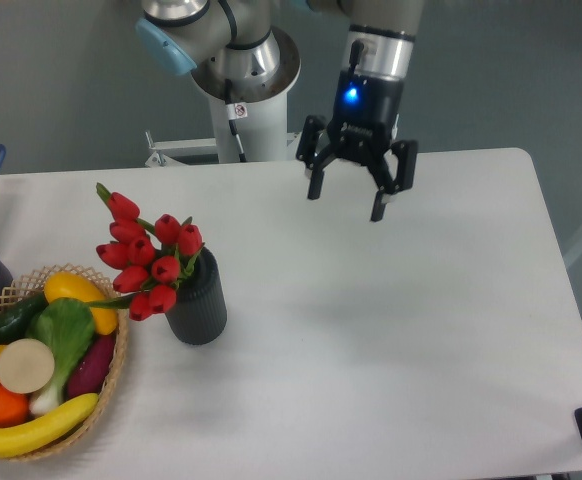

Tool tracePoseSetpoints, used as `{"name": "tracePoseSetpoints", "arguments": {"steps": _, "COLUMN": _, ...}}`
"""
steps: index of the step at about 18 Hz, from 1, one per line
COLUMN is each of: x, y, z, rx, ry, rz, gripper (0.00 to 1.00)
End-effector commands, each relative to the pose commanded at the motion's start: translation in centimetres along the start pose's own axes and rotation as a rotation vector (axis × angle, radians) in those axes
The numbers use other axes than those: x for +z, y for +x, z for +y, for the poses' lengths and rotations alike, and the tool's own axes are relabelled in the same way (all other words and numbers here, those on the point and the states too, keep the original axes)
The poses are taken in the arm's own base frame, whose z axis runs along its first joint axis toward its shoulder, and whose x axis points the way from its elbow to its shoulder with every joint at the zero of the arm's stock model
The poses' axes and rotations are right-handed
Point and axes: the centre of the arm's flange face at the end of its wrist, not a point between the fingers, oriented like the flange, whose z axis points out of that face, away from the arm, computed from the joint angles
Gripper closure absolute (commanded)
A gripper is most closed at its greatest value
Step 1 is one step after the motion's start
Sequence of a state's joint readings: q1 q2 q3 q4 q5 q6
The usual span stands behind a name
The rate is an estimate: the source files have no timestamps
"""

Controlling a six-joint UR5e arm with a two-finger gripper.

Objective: Insert the flowers into the vase

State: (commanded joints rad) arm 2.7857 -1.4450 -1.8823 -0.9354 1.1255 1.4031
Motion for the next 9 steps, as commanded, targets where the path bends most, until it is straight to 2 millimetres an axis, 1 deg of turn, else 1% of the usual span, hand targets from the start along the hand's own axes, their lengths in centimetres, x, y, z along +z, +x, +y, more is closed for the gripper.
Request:
{"name": "tracePoseSetpoints", "arguments": {"steps": 3, "x": -1.7, "y": -1.1, "z": 1.0, "rx": 0.161, "ry": -0.166, "rz": 0.067, "gripper": 0.0}}
{"name": "tracePoseSetpoints", "arguments": {"steps": 6, "x": -3.4, "y": -1.6, "z": 1.9, "rx": 0.291, "ry": -0.312, "rz": 0.158, "gripper": 0.0}}
{"name": "tracePoseSetpoints", "arguments": {"steps": 9, "x": -4.9, "y": -1.3, "z": 2.5, "rx": 0.324, "ry": -0.353, "rz": 0.196, "gripper": 0.0}}
